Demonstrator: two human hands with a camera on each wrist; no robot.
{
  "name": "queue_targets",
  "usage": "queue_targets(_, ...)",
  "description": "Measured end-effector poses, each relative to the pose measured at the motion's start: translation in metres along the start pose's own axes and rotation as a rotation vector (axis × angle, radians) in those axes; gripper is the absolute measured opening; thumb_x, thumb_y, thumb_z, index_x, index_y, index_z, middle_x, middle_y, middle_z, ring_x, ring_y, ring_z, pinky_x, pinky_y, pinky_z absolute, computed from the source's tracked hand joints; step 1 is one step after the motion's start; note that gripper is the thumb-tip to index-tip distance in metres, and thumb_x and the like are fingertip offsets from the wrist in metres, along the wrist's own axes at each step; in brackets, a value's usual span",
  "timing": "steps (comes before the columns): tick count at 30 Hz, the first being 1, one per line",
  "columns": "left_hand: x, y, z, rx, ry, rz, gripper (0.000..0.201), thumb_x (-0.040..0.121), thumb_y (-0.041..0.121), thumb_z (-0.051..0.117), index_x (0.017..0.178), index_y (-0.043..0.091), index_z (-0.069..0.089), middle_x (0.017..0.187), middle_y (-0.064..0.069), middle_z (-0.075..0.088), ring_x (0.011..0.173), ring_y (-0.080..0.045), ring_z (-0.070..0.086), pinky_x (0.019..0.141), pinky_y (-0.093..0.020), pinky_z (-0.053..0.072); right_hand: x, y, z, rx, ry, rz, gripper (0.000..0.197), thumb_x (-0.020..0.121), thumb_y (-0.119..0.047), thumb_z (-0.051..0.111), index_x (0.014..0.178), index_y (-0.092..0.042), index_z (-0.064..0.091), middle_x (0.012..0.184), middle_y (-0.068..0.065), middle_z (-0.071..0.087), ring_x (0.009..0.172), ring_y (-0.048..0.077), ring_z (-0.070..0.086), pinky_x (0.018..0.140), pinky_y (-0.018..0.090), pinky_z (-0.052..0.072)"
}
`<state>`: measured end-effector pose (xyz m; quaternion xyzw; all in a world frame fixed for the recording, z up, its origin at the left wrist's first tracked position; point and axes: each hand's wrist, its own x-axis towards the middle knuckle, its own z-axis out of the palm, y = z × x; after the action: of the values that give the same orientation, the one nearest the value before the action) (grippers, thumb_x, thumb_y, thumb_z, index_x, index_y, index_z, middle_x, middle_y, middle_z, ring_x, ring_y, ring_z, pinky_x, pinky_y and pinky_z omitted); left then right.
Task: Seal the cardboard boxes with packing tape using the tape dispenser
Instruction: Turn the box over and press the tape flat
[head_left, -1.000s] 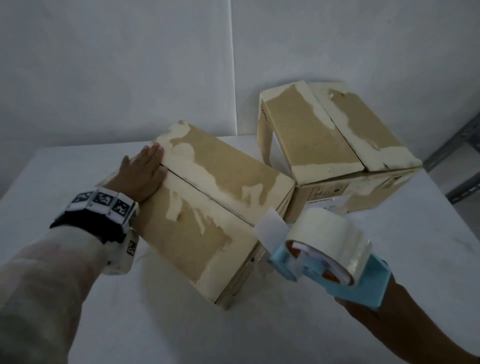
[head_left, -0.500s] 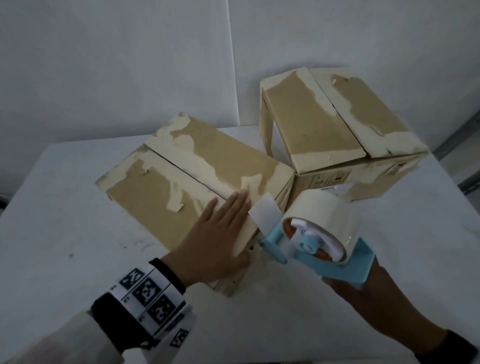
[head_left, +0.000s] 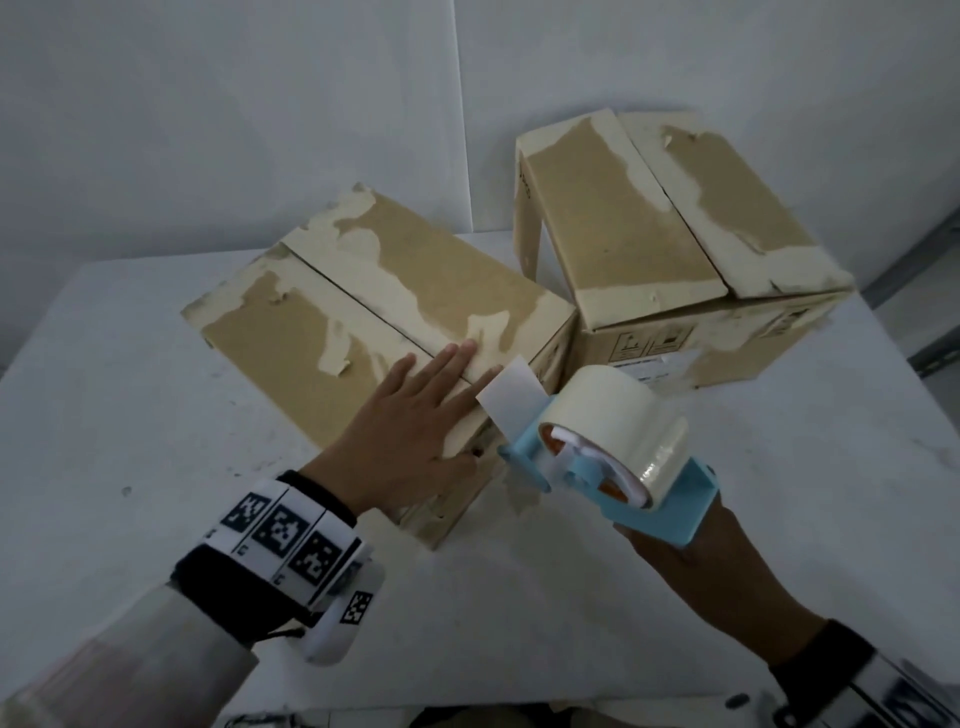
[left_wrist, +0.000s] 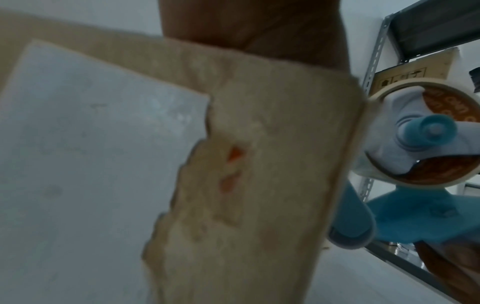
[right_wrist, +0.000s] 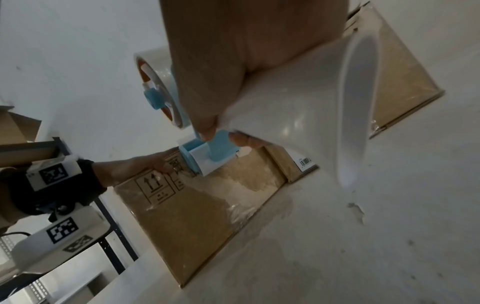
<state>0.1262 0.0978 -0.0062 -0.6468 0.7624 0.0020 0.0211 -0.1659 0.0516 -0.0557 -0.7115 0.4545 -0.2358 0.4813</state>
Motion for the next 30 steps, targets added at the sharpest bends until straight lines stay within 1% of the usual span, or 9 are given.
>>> queue_targets(6, 0.001, 0.001, 0.000, -0.012, 0.004, 0.009, 0.062, 0.082, 0.054, 0.032, 0.137, 0.025, 0.030, 0.144, -0.019, 0.040, 0.129, -0.036, 0.043, 0.103, -0.053, 0.035, -0.002, -0.004, 0.003, -0.107, 0.009, -0.049, 0.098, 0.050, -0.088, 0.048, 0.108, -0.008, 0.046, 0.087, -0.012, 0.053, 0.077, 0.012, 0.062, 0.065, 0.021, 0.054)
queue_targets(9, 0.000, 0.001, -0.001, -0.043, -0.022, 0.008, 0.066, 0.083, 0.058, 0.030, 0.140, 0.026, 0.024, 0.149, -0.016, 0.033, 0.135, -0.033, 0.036, 0.109, -0.048, 0.029, 0.000, -0.012, 0.003, -0.172, 0.001, -0.077, 0.059, 0.065, -0.042, 0.077, 0.108, -0.023, 0.042, 0.088, -0.002, 0.058, 0.074, 0.017, 0.066, 0.051, 0.018, 0.046)
queue_targets(11, 0.000, -0.001, 0.000, -0.073, -0.025, 0.003, 0.069, 0.083, 0.063, 0.026, 0.143, 0.032, 0.012, 0.155, -0.011, 0.020, 0.142, -0.029, 0.021, 0.115, -0.040, 0.011, -0.006, -0.003, -0.002, -0.285, -0.035, -0.121, 0.054, 0.075, -0.023, 0.072, 0.119, -0.024, 0.041, 0.094, 0.008, 0.064, 0.072, 0.028, 0.067, 0.051, 0.024, 0.045)
queue_targets(14, 0.000, -0.003, 0.001, -0.075, 0.012, -0.010, 0.070, 0.082, 0.066, 0.023, 0.143, 0.037, 0.008, 0.156, -0.010, 0.015, 0.144, -0.028, 0.015, 0.114, -0.037, 0.004, -0.026, 0.031, -0.016, -0.404, -0.071, -0.173, 0.057, 0.079, -0.060, 0.049, 0.127, -0.052, 0.019, 0.100, -0.020, 0.057, 0.072, 0.012, 0.059, 0.048, 0.017, 0.045)
queue_targets(16, 0.001, -0.002, 0.000, -0.078, 0.005, 0.005, 0.069, 0.082, 0.065, 0.022, 0.143, 0.036, 0.007, 0.156, -0.011, 0.014, 0.143, -0.029, 0.014, 0.110, -0.038, 0.003, -0.037, 0.043, -0.025, -0.474, -0.097, -0.100, 0.059, 0.077, -0.058, 0.055, 0.129, -0.046, 0.027, 0.102, -0.023, 0.055, 0.070, 0.015, 0.062, 0.047, 0.018, 0.046)
queue_targets(19, 0.001, -0.003, -0.001, -0.088, -0.002, 0.006, 0.069, 0.081, 0.064, 0.023, 0.142, 0.036, 0.009, 0.155, -0.012, 0.017, 0.143, -0.031, 0.017, 0.108, -0.040, 0.004, -0.043, 0.049, -0.036, -0.560, -0.048, 0.096, 0.085, 0.047, -0.010, 0.090, 0.117, -0.016, 0.041, 0.081, 0.015, 0.071, 0.049, 0.029, 0.066, 0.038, 0.027, 0.045)
queue_targets(22, 0.001, 0.001, -0.003, -0.119, 0.002, -0.020, 0.065, 0.082, 0.062, 0.024, 0.141, 0.039, 0.008, 0.156, -0.010, 0.016, 0.143, -0.028, 0.015, 0.112, -0.040, 0.006, -0.042, 0.055, -0.044, -0.730, 0.022, 0.139, 0.096, 0.027, -0.003, 0.093, 0.110, -0.009, 0.044, 0.071, 0.018, 0.070, 0.042, 0.029, 0.063, 0.033, 0.012, 0.029)
queue_targets(26, 0.004, 0.012, -0.006, -0.167, 0.029, -0.099, 0.052, 0.090, 0.053, 0.016, 0.140, 0.038, 0.017, 0.152, -0.013, 0.028, 0.140, -0.029, 0.028, 0.109, -0.051, 0.022, -0.048, 0.063, -0.048, -0.785, 0.082, 0.066, 0.096, 0.030, -0.002, 0.091, 0.113, -0.005, 0.044, 0.079, 0.023, 0.068, 0.053, 0.036, 0.065, 0.041, 0.032, 0.050)
queue_targets(30, 0.005, 0.011, -0.004, -0.170, 0.031, -0.121, 0.054, 0.092, 0.053, 0.004, 0.141, 0.037, 0.021, 0.150, -0.012, 0.029, 0.138, -0.024, 0.025, 0.107, -0.049, 0.025, -0.051, 0.070, -0.055, -0.872, 0.149, 0.004, 0.077, 0.045, -0.001, 0.081, 0.112, -0.003, 0.043, 0.074, 0.020, 0.062, 0.053, 0.036, 0.059, 0.047, 0.027, 0.038)
